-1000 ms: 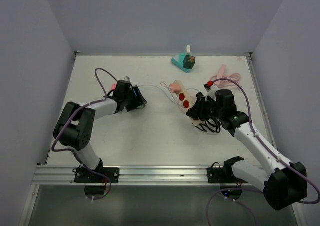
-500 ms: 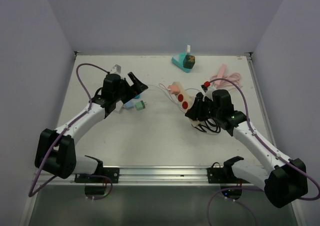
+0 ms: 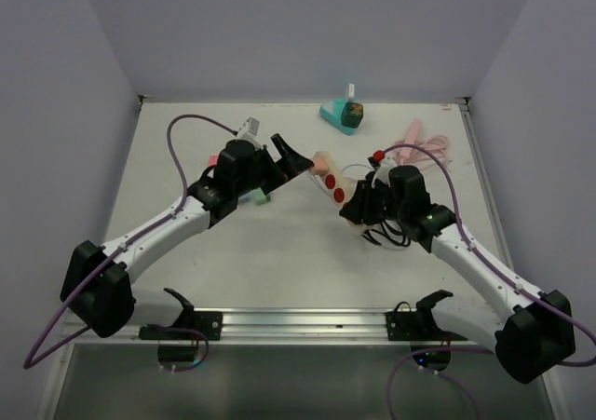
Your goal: Pull the plug off the socket
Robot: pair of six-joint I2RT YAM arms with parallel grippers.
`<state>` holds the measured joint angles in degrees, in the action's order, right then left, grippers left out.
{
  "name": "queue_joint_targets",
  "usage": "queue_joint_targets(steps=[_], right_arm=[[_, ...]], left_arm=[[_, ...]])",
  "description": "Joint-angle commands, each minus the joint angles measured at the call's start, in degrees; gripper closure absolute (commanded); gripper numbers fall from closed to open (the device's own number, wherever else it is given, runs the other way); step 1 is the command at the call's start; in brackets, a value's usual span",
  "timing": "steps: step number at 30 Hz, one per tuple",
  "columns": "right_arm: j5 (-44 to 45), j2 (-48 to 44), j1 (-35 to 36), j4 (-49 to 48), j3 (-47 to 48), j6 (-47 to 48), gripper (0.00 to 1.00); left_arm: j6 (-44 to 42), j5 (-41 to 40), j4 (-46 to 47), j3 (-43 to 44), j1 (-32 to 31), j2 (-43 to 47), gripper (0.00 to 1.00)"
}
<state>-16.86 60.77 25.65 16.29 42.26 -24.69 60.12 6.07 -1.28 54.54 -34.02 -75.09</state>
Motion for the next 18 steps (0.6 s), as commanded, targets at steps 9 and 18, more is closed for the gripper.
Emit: queue_joint_targets(steps=[9,18], right_arm=[[1.66,-1.53,4.14,-6.45,3.97,-2.3,1.0],[2.71,-2.59,6.25,-7.15,2.3,-3.7,1.0]], left_arm=[[3.69,-5.8,4.0,8.65,-3.77,-10.69,0.08],[3.78,-8.88,4.09,11.11,-3.86,-13.5,0.3]])
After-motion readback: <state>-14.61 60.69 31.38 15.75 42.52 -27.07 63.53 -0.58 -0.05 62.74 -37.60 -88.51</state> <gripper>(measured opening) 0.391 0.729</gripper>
